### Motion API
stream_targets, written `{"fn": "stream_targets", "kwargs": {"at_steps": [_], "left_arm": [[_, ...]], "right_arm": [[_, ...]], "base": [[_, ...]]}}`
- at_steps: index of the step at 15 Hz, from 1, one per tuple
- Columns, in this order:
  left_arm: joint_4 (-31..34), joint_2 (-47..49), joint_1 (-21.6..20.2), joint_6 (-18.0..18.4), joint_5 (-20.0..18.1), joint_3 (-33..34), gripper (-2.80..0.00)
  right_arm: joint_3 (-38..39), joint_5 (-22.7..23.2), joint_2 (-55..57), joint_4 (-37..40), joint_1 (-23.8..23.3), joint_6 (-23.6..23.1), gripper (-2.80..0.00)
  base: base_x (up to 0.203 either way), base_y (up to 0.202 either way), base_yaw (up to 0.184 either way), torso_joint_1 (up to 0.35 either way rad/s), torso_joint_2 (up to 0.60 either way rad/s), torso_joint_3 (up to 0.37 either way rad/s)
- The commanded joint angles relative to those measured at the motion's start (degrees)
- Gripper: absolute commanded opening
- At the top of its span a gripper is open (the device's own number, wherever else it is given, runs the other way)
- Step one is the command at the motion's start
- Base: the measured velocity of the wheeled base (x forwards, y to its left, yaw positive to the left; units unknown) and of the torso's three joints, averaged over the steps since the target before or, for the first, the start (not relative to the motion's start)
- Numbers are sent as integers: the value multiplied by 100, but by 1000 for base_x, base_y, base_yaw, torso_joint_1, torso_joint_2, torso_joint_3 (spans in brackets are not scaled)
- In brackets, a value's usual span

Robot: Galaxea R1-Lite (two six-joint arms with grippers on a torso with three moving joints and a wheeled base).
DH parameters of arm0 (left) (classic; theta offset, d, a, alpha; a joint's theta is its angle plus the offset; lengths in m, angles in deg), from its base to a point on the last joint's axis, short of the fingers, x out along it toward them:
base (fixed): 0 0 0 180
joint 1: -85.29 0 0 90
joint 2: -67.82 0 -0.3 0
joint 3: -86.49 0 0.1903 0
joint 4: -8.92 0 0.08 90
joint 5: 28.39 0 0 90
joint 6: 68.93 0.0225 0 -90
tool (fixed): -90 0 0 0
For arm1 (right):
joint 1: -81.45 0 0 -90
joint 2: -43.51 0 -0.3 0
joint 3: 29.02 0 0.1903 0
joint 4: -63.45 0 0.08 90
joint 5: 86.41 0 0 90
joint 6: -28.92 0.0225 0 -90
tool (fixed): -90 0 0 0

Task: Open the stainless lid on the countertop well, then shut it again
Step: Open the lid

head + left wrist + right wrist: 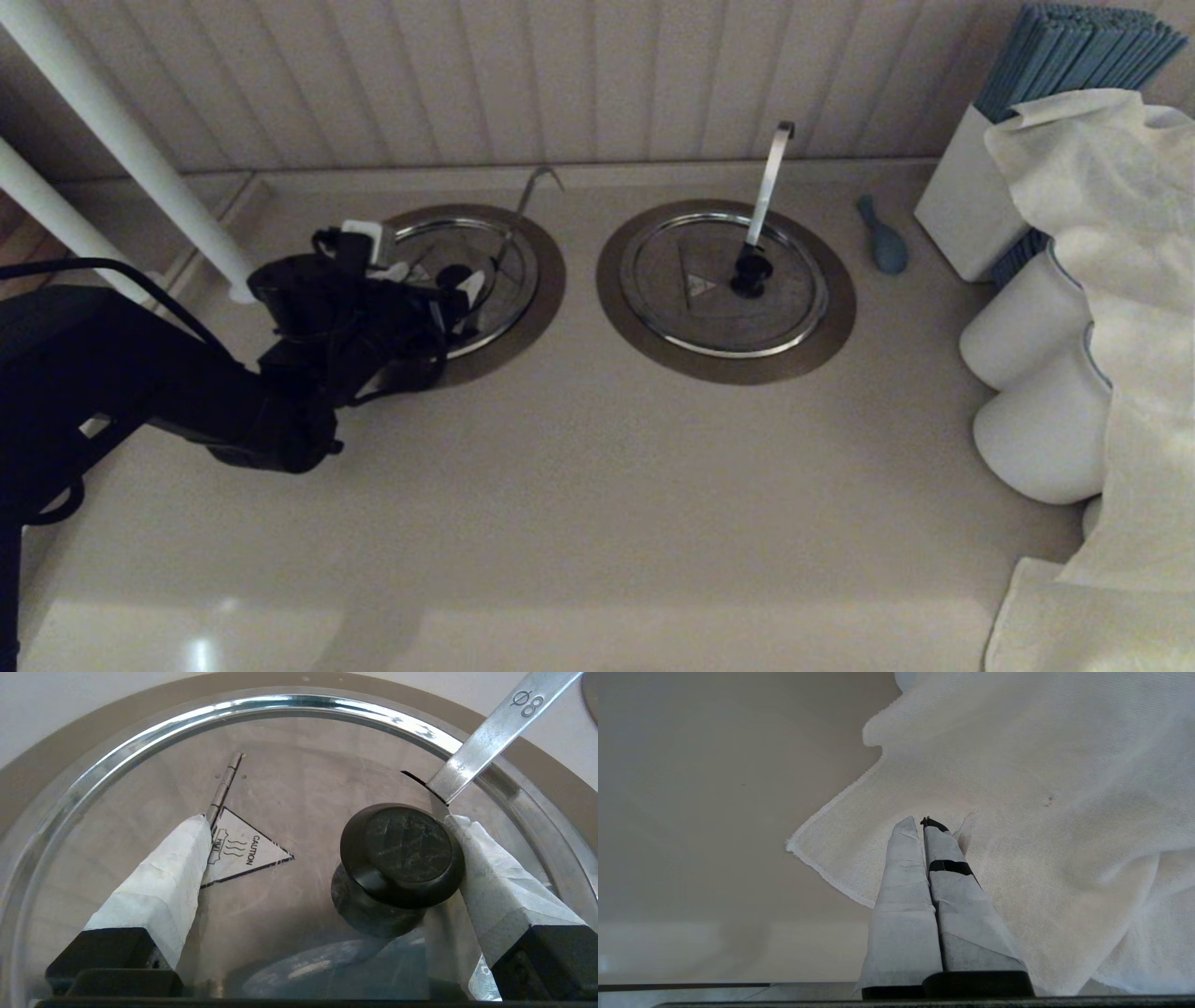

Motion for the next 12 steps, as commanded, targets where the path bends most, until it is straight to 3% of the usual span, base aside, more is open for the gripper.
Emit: {"fn": "stream_targets", "kwargs": {"at_steps": [1,12], "left_arm": [[-51,-3,-53,-2,9,-47,0],[-67,-292,-105,-27,16,-57,0]], "right_arm": [[1,3,-2,-1,0,-3,-280],[1,3,-2,-1,0,-3,-280]], "base": [[0,0,0,0,0,0],[0,0,0,0,0,0]]}}
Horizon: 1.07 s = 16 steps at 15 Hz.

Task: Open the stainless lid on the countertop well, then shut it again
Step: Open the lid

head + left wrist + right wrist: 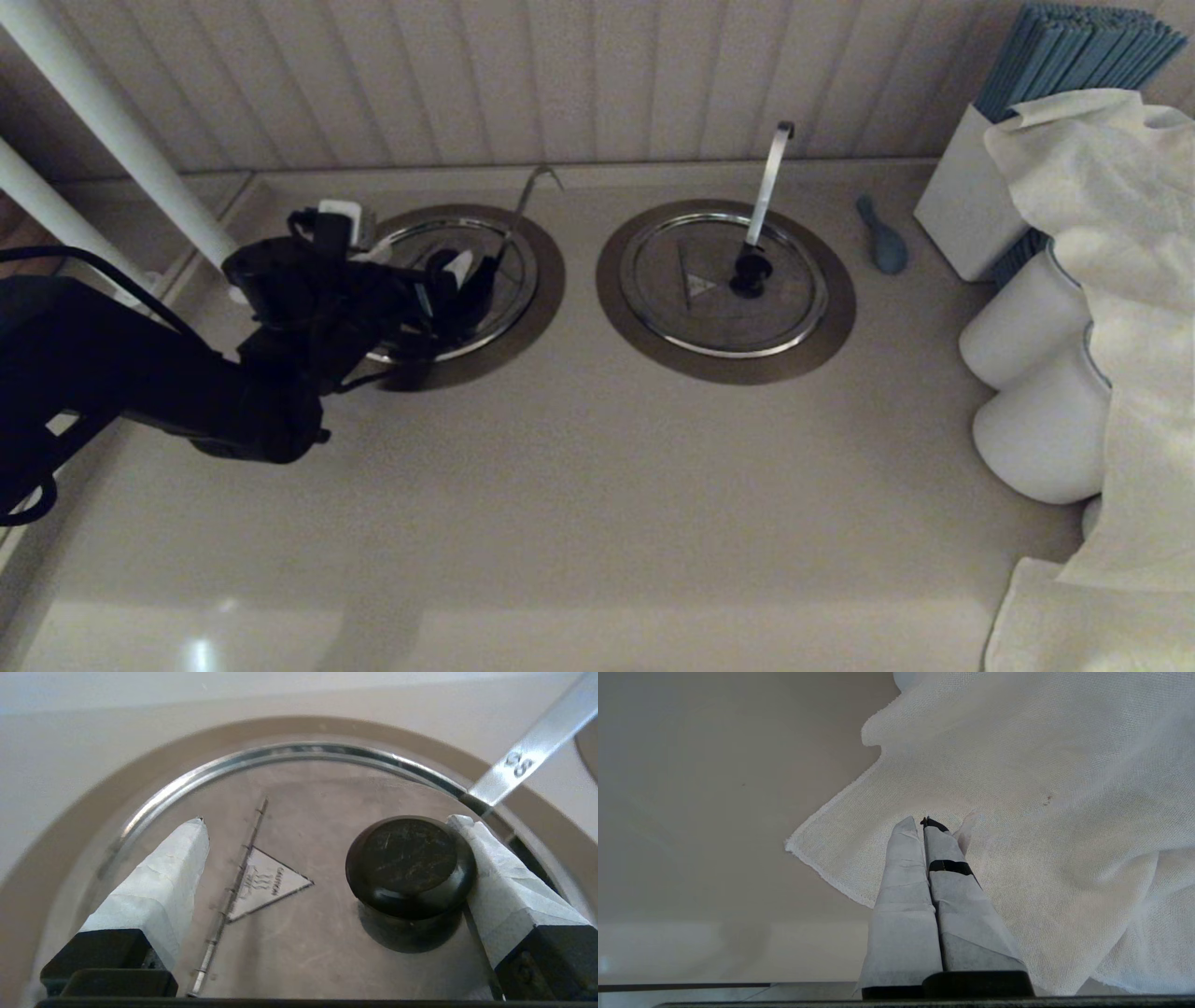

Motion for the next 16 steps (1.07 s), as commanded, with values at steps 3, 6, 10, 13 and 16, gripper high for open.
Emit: {"fn": "stream_targets", "kwargs": {"at_steps": [3,6,10,13,16], "left_arm": [[-30,-177,-80,-22,-20,-16,0],[-22,-201,-168,-30,-29,-59,0],[-4,-336,-345,-92,-54,-132,0],[-4,-354,-451,-116,-55,-203,0],[-4,-388,-580,-141,-72,-240,0]], "right_arm": [[1,0,-2,0,0,-3,-280],[1,0,-2,0,0,-3,-280],[1,0,-2,0,3,-3,-280],[1,0,-2,0,0,-3,-280],[1,0,-2,0,7,-3,-280]], "base": [[0,0,0,0,0,0],[0,0,0,0,0,0],[0,0,0,0,0,0],[0,0,0,0,0,0],[0,0,0,0,0,0]]}}
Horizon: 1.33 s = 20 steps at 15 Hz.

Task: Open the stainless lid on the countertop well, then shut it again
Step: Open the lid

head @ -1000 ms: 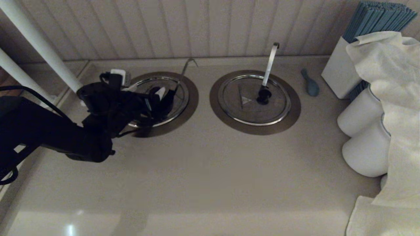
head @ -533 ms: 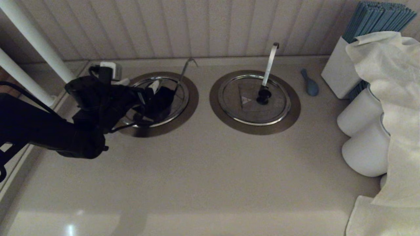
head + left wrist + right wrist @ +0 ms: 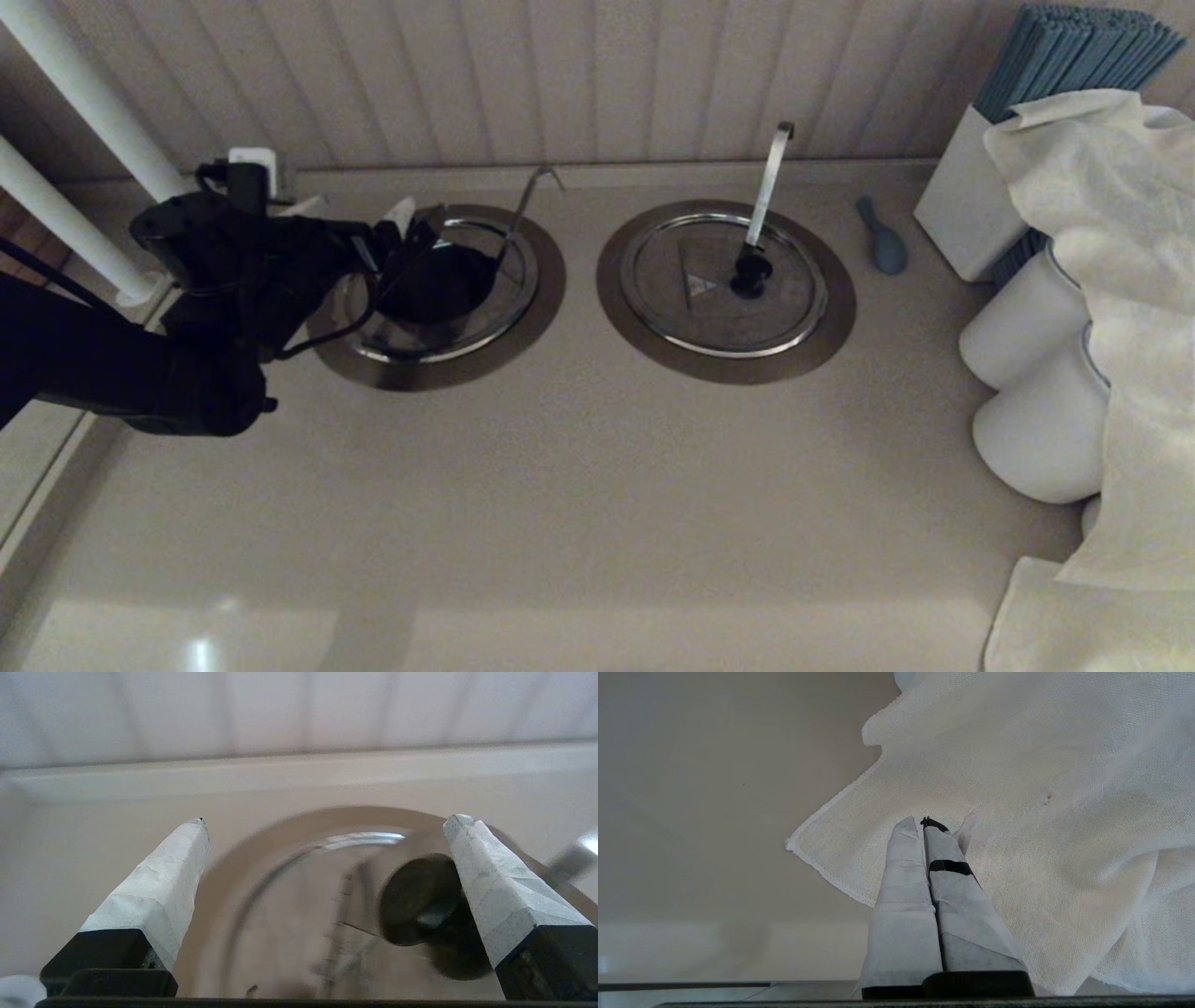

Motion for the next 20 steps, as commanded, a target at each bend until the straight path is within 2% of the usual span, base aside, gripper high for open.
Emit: {"fn": "stream_targets", "kwargs": {"at_steps": [1,8,11,12,13,14,15,18,20], "left_arm": [[-15,-12,-74,-56,-19,-43,0],[177,-73,-587,-262,-46,-321,0],[184,-238,-542,-436,-75,-226,0],[171,-303,-454,-458,-221,-45,0],[139,-364,-386,-467,-573,230,0],[86,-407,-319,-481,-1124,475,0],[51,-421,-206,-489,-1519,645,0],[29,-326,82,-445,-1618,783,0],[29,-278,172,-287,-1627,854,0]], "right_arm": [[1,4,-2,-1,8,0,-280],[1,4,-2,-1,2,0,-280],[1,4,-2,-1,0,0,-280],[1,4,-2,-1,3,0,-280],[1,4,-2,-1,0,0,-280],[1,4,-2,-1,0,0,-280],[1,4,-2,-1,0,0,-280],[1,4,-2,-1,0,0,-280],[1,4,-2,-1,0,0,-280]], "base": [[0,0,0,0,0,0],[0,0,0,0,0,0],[0,0,0,0,0,0],[0,0,0,0,0,0],[0,0,0,0,0,0],[0,0,0,0,0,0],[0,0,0,0,0,0],[0,0,0,0,0,0],[0,0,0,0,0,0]]}}
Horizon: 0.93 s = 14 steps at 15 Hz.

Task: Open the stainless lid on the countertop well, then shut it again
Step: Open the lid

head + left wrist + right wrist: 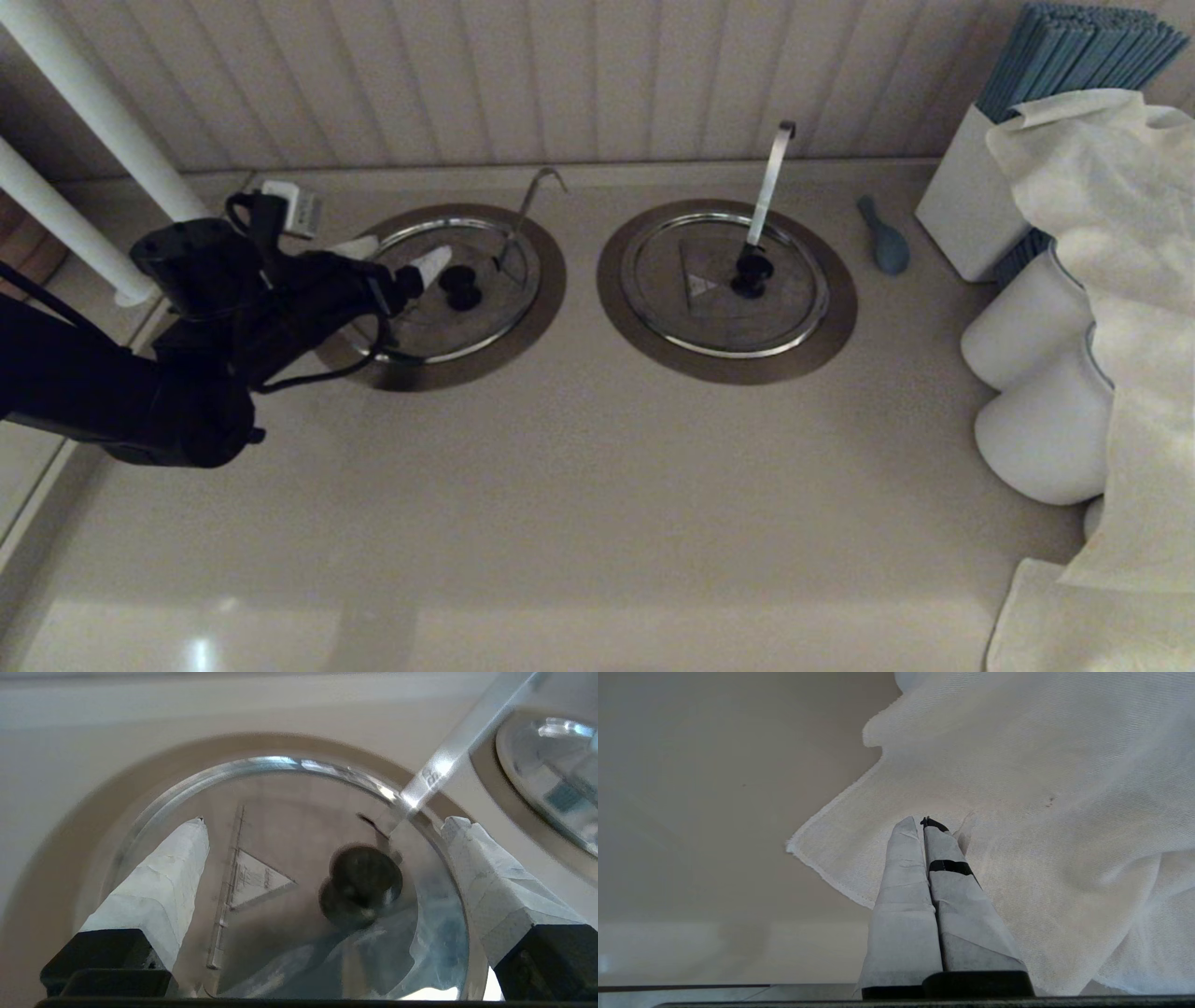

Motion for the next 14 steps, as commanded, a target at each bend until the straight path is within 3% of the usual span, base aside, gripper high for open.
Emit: {"fn": "stream_targets", "kwargs": {"at_steps": [1,5,14], "left_arm": [[-39,55,60,191,-29,107,0],[-47,275,77,1039,-166,236,0],[-217,558,232,1104,-97,171,0]], "right_arm": [[1,2,-2,-1,9,-4,-280],[1,2,-2,-1,0,-4,-280],[1,2,-2,-1,7,-4,-280]], "base": [[0,0,0,0,0,0],[0,0,0,0,0,0],[0,0,0,0,0,0]]}}
